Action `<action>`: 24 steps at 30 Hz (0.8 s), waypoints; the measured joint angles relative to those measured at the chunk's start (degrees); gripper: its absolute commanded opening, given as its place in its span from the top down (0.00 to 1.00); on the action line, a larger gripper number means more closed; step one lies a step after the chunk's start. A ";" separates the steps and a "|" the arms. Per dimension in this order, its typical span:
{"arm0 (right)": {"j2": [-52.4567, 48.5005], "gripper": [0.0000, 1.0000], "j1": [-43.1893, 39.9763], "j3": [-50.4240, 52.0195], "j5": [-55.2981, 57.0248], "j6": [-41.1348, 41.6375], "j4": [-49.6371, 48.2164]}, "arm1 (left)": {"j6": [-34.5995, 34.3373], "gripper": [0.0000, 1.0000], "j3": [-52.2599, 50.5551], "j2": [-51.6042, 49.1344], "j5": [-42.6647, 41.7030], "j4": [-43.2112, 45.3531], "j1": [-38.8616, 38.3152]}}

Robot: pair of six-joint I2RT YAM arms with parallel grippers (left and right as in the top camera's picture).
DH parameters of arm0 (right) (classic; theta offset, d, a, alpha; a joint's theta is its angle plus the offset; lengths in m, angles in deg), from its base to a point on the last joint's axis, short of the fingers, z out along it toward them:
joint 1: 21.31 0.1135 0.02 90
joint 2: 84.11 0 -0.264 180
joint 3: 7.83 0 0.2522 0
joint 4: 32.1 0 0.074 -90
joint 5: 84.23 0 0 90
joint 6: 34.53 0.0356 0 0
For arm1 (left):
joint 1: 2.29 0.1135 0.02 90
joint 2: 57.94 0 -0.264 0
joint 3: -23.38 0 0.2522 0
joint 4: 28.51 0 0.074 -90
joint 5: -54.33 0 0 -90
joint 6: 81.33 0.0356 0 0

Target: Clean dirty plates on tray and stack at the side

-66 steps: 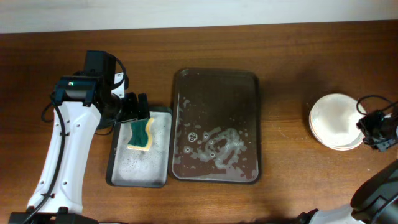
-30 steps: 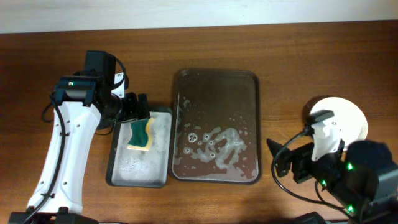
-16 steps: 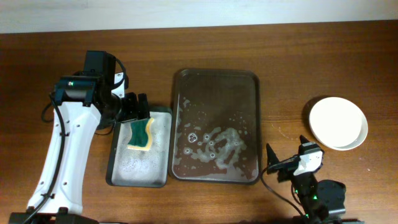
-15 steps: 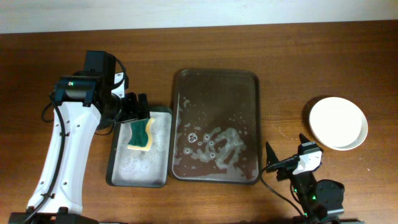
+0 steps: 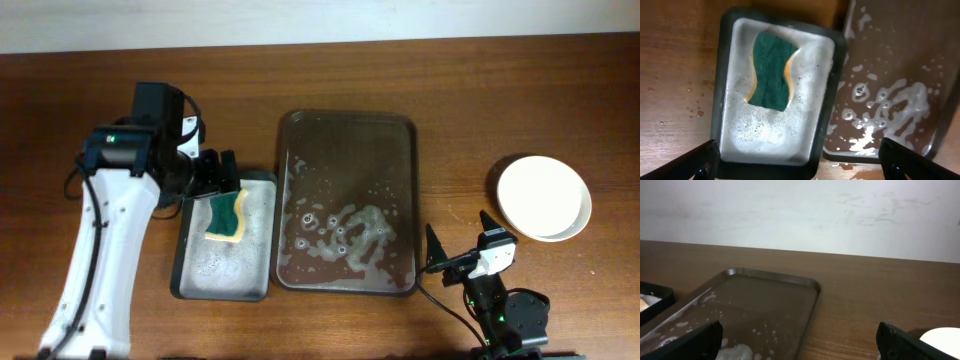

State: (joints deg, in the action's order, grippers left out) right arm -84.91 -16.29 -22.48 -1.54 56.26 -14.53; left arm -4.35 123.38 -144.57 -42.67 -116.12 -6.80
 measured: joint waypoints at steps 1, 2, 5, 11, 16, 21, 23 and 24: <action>0.00 0.01 0.00 0.00 0.00 0.00 0.00 | -0.02 0.01 -0.09 2.97 1.03 0.04 -0.79; 0.00 0.01 0.00 0.00 0.00 -0.02 0.00 | 0.00 0.01 -0.66 6.84 2.32 1.73 -1.62; 0.09 0.01 0.00 0.07 0.02 -0.02 -0.26 | 1.92 0.01 -13.22 25.90 5.53 23.82 -2.27; 0.17 0.01 0.00 0.11 0.02 0.02 -0.28 | 5.79 0.01 -52.48 62.66 5.97 54.86 -0.33; 0.11 0.01 0.00 0.15 0.02 0.00 -0.17 | 6.14 0.01 -74.03 83.21 5.95 71.95 0.11; 0.13 0.01 0.00 0.15 0.00 0.00 -0.24 | 6.19 0.01 -85.68 85.81 5.27 79.34 1.03; 0.13 0.01 0.00 0.15 0.00 -0.02 -0.24 | 6.19 0.01 -85.70 85.79 5.03 79.21 3.28; 0.13 0.01 0.00 0.15 0.00 -0.02 -0.24 | 6.19 0.01 -85.68 85.81 5.05 78.88 3.98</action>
State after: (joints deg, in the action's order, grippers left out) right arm -84.78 -16.29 -22.33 -1.54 56.24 -14.77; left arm 1.84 37.70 -58.76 -37.62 -37.23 -2.83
